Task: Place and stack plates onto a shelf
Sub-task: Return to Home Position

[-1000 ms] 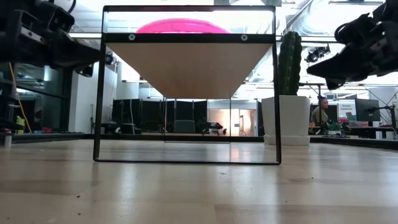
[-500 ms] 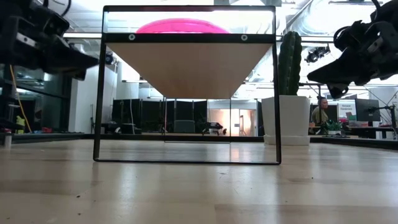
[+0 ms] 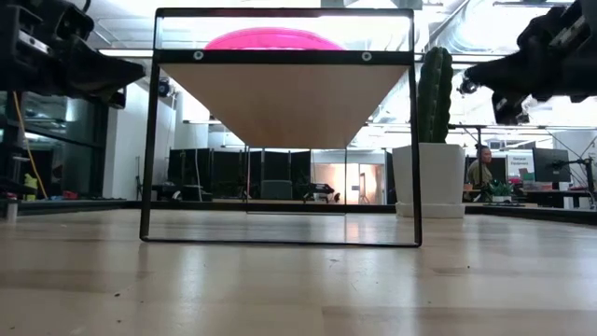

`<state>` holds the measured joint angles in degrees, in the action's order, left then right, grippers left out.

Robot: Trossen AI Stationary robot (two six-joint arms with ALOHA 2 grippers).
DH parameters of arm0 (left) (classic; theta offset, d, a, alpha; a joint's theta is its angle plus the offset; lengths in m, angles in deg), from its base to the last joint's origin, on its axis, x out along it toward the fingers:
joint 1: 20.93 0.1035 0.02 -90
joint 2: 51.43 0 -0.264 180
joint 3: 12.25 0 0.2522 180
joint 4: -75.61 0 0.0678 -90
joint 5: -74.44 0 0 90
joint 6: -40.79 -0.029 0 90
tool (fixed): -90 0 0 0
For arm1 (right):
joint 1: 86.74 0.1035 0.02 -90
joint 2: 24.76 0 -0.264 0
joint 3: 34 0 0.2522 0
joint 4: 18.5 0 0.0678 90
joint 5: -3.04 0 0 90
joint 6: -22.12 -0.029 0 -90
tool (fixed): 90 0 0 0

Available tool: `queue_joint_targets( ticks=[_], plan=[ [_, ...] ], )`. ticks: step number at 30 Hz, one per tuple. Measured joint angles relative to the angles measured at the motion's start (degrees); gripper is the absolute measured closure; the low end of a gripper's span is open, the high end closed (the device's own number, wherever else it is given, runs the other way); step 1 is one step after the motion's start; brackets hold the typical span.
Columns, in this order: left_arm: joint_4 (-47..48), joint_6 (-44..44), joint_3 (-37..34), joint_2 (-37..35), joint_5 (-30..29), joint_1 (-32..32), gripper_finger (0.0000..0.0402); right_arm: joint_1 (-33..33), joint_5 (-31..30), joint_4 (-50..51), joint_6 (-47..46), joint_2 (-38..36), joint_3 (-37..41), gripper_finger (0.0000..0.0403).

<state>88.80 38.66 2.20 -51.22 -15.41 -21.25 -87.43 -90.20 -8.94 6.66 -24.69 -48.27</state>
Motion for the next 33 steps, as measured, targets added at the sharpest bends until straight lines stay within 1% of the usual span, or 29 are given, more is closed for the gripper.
queue_joint_targets(
  ticks=[3,18,33],
  plan=[
    [-0.1,0.0,0.0,0.0,-0.3,-0.5,0.0401,0.0,0.0,-1.4,-0.1,-0.1,0.0,0.0403],
    [0.0,0.0,0.0,0.0,-0.6,-0.5,0.0401,0.0,0.0,2.8,0.0,-0.1,0.0,0.0403],
    [-0.1,0.0,0.0,0.0,-0.6,-0.5,0.0401,0.0,0.0,2.8,0.0,0.0,0.0,0.0403]
  ],
)
